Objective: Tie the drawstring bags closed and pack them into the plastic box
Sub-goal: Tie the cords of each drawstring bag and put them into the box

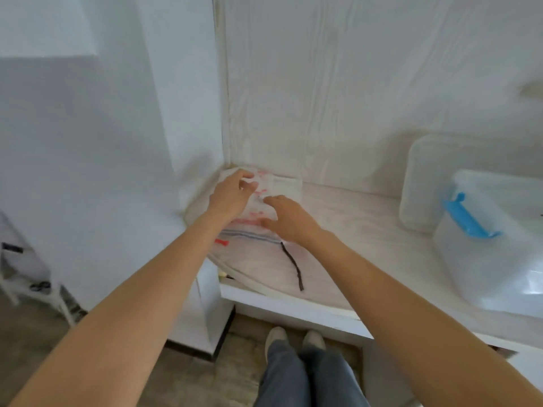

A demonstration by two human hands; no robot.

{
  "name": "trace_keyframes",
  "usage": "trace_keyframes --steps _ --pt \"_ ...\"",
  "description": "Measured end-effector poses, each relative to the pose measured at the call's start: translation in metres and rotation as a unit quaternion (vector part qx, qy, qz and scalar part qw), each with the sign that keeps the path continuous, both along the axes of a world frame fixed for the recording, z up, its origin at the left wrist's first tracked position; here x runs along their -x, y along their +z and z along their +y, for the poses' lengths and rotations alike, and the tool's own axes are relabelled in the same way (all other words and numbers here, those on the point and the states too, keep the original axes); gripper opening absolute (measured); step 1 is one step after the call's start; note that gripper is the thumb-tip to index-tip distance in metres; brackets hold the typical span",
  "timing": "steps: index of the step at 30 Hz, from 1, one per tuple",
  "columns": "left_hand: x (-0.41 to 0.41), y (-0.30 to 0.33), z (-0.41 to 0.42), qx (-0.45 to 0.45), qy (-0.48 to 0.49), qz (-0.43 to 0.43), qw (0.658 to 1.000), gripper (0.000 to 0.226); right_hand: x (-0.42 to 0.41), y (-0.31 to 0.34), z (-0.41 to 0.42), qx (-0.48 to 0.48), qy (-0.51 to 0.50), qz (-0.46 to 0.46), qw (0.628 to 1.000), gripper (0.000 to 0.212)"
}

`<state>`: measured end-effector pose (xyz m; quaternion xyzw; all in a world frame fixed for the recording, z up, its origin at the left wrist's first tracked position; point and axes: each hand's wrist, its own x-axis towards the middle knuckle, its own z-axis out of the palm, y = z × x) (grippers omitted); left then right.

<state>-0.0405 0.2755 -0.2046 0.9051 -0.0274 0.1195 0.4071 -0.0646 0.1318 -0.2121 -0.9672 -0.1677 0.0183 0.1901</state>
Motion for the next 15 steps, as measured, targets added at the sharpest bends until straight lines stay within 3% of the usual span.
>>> trace_keyframes --steps 2,7,11,15 --pt "-0.005 -0.011 0.006 0.017 -0.015 -0.010 1.000 0.026 -0.009 -0.006 0.006 0.033 0.020 0.004 0.999 0.051" --pt "-0.007 -0.030 0.010 0.002 -0.040 -0.031 0.999 0.024 -0.014 -0.011 0.011 0.066 0.023 -0.104 0.992 0.030" --pt "-0.002 -0.038 0.012 0.003 -0.036 -0.105 0.994 0.025 -0.025 -0.018 0.004 -0.058 -0.060 -0.121 0.989 0.026" --pt "0.000 -0.042 0.012 0.050 -0.079 -0.119 0.989 0.024 -0.030 -0.025 -0.003 -0.212 -0.122 -0.117 0.963 0.034"
